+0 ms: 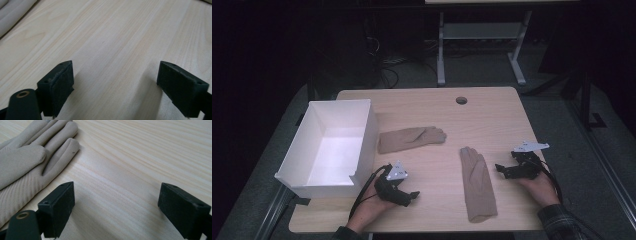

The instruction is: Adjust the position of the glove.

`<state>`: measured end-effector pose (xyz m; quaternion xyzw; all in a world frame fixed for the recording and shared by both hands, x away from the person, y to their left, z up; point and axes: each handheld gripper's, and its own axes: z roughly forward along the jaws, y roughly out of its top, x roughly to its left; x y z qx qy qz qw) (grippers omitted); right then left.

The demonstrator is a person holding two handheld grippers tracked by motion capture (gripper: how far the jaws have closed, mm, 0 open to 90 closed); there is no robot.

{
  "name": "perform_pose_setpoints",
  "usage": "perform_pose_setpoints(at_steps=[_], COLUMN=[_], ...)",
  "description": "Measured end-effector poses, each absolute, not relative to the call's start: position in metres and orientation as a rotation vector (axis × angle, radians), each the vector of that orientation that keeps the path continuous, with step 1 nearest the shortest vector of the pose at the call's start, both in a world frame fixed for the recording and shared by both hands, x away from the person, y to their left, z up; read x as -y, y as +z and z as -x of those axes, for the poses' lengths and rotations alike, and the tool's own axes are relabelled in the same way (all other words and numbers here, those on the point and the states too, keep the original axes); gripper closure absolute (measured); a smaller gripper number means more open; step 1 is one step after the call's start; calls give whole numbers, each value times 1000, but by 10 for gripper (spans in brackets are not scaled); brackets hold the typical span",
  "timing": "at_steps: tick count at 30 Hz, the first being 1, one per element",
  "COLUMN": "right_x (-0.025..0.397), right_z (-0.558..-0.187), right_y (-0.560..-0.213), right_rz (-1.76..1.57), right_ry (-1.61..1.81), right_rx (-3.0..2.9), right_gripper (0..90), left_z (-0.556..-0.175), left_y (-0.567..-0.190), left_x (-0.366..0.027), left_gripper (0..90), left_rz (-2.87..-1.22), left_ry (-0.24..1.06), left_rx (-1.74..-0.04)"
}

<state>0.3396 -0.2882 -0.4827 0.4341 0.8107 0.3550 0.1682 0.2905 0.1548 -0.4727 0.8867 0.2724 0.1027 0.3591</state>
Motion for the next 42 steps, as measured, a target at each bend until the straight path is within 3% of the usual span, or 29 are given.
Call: perform_pose_setpoints(at_steps=[5,13,18,33,42], right_x=[288,288,288,288,288], right_z=[-340,-339,-339,-339,-339], right_y=[-483,-483,-483,-483,-483], right_rz=[-1237,-1240,-1240,-1241,-1241], right_ry=[1009,1007,1006,1007,1007], right_rx=[-2304,-2302,-2302,-2301,-2301], right_gripper=[132,132,132,132,133], left_z=[-297,-315,-330,-381,-410], left_y=[-466,-447,-442,-436,-447], left_x=[-153,-150,-144,-132,-133], left_gripper=[160,670,884,897,898], left_rz=[-2298,-2250,-2254,-2234,-2209], left_ry=[264,282,303,406,375], left_rx=[-736,-806,-817,-860,-924])
